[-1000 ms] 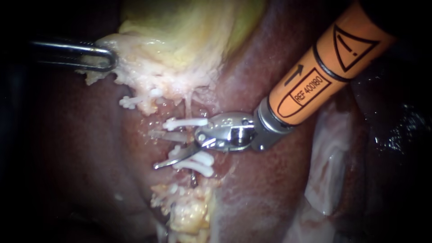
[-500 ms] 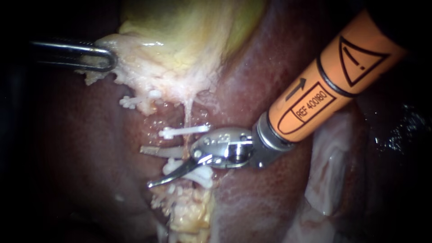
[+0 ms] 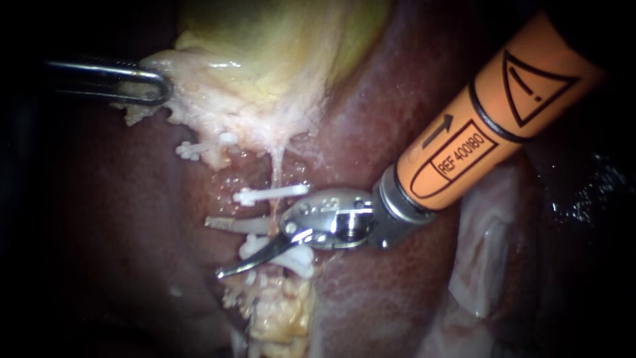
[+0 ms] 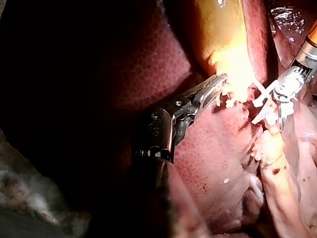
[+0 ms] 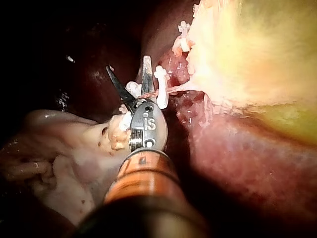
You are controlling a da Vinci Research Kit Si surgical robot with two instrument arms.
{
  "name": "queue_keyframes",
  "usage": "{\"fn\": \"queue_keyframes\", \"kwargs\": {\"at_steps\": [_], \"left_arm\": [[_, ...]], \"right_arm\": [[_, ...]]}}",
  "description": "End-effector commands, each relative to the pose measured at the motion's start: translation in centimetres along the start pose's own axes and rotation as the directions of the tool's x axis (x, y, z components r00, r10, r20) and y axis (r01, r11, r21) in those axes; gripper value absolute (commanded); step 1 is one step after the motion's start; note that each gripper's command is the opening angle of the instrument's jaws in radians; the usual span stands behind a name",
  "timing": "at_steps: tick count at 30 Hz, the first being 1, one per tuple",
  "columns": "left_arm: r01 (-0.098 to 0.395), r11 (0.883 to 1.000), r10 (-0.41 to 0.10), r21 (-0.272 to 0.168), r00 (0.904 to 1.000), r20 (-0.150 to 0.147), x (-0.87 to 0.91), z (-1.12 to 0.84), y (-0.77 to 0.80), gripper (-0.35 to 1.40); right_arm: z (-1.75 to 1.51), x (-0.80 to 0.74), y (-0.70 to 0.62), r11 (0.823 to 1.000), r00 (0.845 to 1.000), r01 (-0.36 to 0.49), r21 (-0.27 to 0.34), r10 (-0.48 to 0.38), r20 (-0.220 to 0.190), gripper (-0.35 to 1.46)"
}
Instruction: Go to the cutting position right tube
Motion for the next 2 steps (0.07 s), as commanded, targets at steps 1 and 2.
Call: {"fn": "queue_keyframes", "kwargs": {"at_steps": [1, 2], "left_arm": [[0.000, 1.000, 0.000, 0.000, 1.0000, 0.000, 0.00, 0.00, 0.00, -0.35], [0.000, 1.000, 0.000, 0.000, 1.0000, 0.000, 0.00, 0.00, 0.00, -0.35]], "right_arm": [[0.00, 0.00, 0.00, 1.000, 1.000, -0.006, 0.000, 0.006, 0.000, 1.18], [0.00, 0.00, 0.00, 1.000, 1.000, -0.012, 0.000, 0.012, 0.000, 1.18]]}}
